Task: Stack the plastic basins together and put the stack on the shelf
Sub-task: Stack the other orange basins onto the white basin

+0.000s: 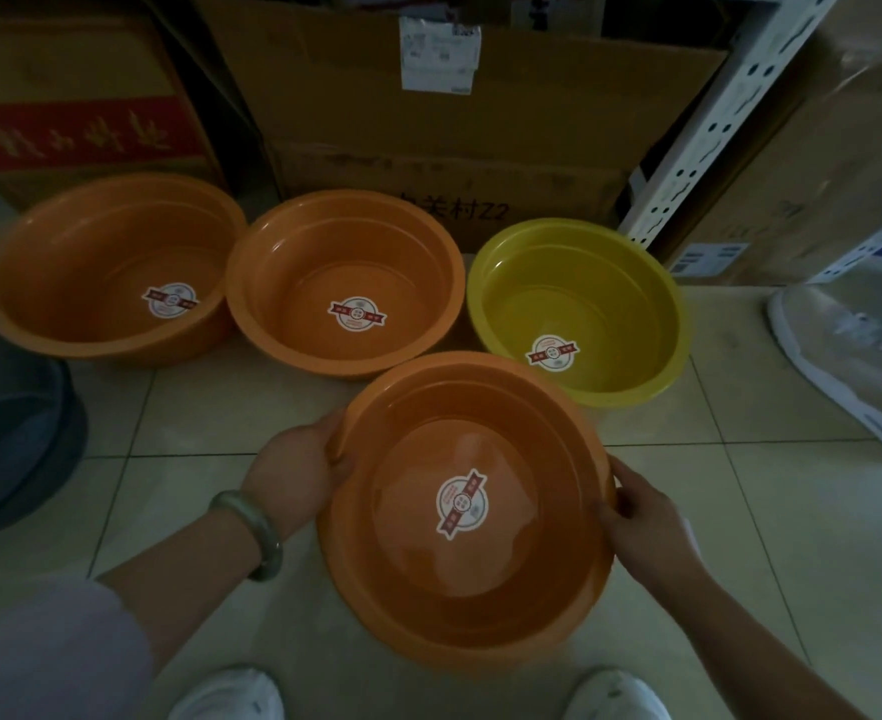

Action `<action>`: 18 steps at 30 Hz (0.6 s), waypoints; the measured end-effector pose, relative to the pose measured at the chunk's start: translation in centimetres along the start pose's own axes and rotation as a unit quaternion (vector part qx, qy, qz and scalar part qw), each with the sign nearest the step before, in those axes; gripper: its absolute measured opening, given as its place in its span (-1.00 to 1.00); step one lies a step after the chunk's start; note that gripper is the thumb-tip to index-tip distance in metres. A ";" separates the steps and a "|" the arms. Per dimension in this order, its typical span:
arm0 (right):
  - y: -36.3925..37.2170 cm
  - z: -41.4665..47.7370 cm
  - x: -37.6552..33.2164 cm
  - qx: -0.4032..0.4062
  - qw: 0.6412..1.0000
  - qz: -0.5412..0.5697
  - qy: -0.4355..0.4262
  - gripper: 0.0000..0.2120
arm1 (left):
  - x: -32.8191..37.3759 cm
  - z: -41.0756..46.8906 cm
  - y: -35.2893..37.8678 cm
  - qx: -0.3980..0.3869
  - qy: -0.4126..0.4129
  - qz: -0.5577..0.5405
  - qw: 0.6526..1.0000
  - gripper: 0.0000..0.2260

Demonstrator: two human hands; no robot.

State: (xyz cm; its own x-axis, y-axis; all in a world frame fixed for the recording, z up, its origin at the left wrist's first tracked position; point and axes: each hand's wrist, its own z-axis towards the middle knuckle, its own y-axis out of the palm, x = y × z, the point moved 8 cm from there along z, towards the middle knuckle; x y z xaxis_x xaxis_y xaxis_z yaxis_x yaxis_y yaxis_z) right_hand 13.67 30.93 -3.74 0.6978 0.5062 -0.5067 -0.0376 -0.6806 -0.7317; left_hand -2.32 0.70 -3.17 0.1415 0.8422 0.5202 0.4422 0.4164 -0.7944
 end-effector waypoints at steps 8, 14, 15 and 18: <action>2.0 -1.0 -3.3 -0.038 0.998 -0.007 -0.051 -0.43 | -3.1 -1.6 -1.3 0.015 -0.031 0.015 0.999 -0.47; 3.6 -0.5 -5.5 -0.075 0.993 -0.033 -0.082 -0.43 | -5.0 -2.1 -2.1 -0.014 -0.075 -0.016 0.997 -0.48; 4.1 -0.3 -5.7 -0.089 0.992 -0.036 -0.076 -0.42 | -5.5 -2.1 -2.1 -0.028 -0.087 -0.025 0.996 -0.48; 5.6 -0.1 -6.0 -0.136 0.988 -0.046 -0.051 -0.44 | -6.9 -2.1 -1.9 -0.074 -0.120 -0.039 0.989 -0.49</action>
State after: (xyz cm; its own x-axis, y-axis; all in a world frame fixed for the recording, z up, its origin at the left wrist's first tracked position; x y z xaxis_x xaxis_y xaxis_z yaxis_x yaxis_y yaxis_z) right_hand 9.39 24.02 -4.74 0.6133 0.6139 -0.4970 0.2260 -0.7393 -0.6343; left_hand -2.33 -6.60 -4.57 -0.1044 0.8734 0.4756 0.5709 0.4442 -0.6905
